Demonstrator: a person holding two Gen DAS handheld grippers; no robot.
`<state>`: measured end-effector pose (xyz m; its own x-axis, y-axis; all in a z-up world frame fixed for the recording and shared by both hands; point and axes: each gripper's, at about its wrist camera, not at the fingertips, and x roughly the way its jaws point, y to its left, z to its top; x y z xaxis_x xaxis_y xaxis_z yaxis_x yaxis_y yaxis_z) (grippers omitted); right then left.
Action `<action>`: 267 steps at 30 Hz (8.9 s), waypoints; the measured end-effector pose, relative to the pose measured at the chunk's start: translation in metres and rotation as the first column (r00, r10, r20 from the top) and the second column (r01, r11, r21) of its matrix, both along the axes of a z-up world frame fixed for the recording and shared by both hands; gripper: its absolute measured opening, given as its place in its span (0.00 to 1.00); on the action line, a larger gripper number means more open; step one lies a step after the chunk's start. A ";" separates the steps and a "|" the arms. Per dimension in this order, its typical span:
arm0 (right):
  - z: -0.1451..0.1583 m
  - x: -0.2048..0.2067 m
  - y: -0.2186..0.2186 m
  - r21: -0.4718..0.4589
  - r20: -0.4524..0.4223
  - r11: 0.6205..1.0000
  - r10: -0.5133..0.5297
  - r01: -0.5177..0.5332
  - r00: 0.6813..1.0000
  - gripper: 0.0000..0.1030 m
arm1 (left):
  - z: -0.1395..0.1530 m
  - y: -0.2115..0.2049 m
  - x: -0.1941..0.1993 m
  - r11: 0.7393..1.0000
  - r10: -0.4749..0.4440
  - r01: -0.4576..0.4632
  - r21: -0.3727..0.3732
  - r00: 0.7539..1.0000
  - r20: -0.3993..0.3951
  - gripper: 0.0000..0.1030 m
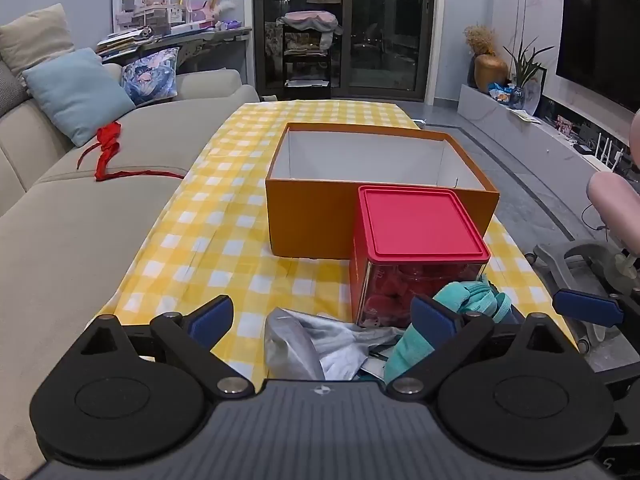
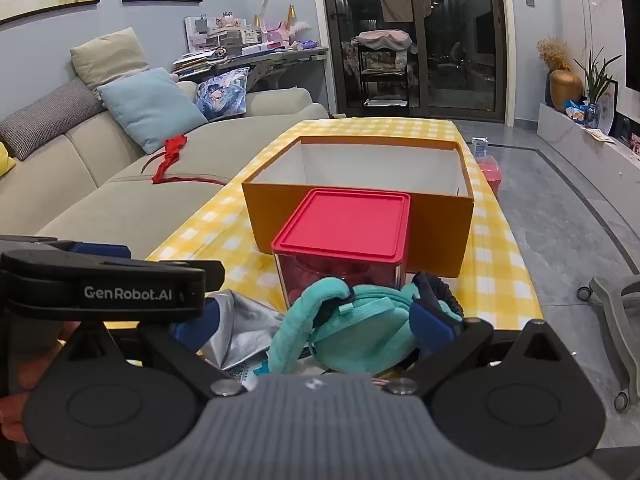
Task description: Organize soft objects
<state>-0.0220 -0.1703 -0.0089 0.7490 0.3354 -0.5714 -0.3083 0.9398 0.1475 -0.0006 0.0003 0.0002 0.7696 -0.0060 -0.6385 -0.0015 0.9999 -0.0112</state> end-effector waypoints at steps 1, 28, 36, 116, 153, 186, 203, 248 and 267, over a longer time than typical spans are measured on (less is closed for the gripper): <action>0.000 0.000 0.000 -0.004 -0.004 1.000 0.000 0.000 1.000 0.96 | 0.000 0.000 0.000 1.000 0.000 0.000 -0.002 1.000 0.001 1.00; -0.004 0.003 0.000 0.003 -0.017 1.000 0.003 -0.003 1.000 0.96 | -0.004 0.002 0.003 1.000 0.009 -0.010 -0.023 0.999 -0.044 1.00; -0.007 0.007 -0.002 0.021 -0.036 1.000 0.009 -0.009 0.999 0.96 | -0.005 0.002 0.003 1.000 0.010 -0.012 -0.024 0.998 -0.054 1.00; -0.030 0.050 -0.048 -0.130 -0.096 0.991 -0.044 0.031 0.994 0.89 | -0.014 0.012 0.006 0.999 0.026 -0.031 -0.031 0.988 -0.150 1.00; -0.033 0.082 -0.083 0.030 -0.142 0.998 -0.050 0.055 0.989 0.02 | -0.025 -0.017 0.001 0.993 -0.119 0.122 0.009 0.981 -0.150 1.00; 0.010 0.067 -0.155 0.471 0.019 0.866 -0.202 0.169 0.979 0.02 | -0.106 -0.159 0.018 0.808 -0.565 0.588 0.015 0.783 -0.261 0.66; 0.011 0.063 -0.142 0.376 0.045 0.914 -0.182 0.152 0.982 0.02 | -0.066 -0.136 0.017 0.888 -0.459 0.452 -0.083 0.872 -0.169 0.50; 0.108 0.203 -0.075 0.315 0.295 0.944 0.001 -0.098 0.956 0.02 | 0.035 -0.019 0.236 0.949 -0.176 0.144 -0.280 0.980 -0.090 0.50; -0.026 0.279 -0.061 0.091 -0.002 0.994 -0.066 0.066 0.998 0.02 | -0.028 -0.044 0.276 0.970 0.001 -0.063 -0.236 0.967 -0.257 0.50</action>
